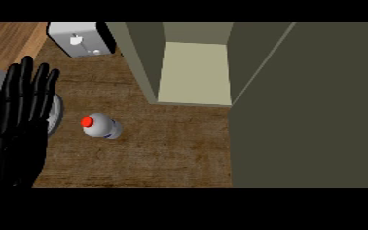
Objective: Pick up the bottled water, place it into the cabinet and close the cabinet
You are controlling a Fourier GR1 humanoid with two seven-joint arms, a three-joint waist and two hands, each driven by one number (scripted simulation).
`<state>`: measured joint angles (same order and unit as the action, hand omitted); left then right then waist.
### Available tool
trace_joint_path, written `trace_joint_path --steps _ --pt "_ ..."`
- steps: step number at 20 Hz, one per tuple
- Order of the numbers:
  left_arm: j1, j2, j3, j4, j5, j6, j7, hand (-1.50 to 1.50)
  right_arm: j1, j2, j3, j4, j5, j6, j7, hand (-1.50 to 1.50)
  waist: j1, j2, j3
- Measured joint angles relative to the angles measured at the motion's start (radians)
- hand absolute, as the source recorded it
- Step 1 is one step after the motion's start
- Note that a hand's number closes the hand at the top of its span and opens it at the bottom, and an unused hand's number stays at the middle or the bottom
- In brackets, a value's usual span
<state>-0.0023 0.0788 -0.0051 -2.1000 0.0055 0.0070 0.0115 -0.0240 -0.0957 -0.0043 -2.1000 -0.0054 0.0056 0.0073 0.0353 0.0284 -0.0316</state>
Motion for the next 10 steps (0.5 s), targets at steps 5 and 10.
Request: trace_joint_path --steps 5,10 --pt "0.002 0.106 0.017 0.001 0.16 -0.201 -0.046 -1.5 0.039 0.003 0.018 -0.012 0.01 0.009 -0.012 -1.5 -0.03 -0.022 0.021" --pt "0.061 0.185 -0.018 0.023 0.426 -0.409 0.013 -1.5 0.115 0.007 0.091 -0.064 -0.066 0.077 0.036 -1.5 -0.041 -0.03 0.027"
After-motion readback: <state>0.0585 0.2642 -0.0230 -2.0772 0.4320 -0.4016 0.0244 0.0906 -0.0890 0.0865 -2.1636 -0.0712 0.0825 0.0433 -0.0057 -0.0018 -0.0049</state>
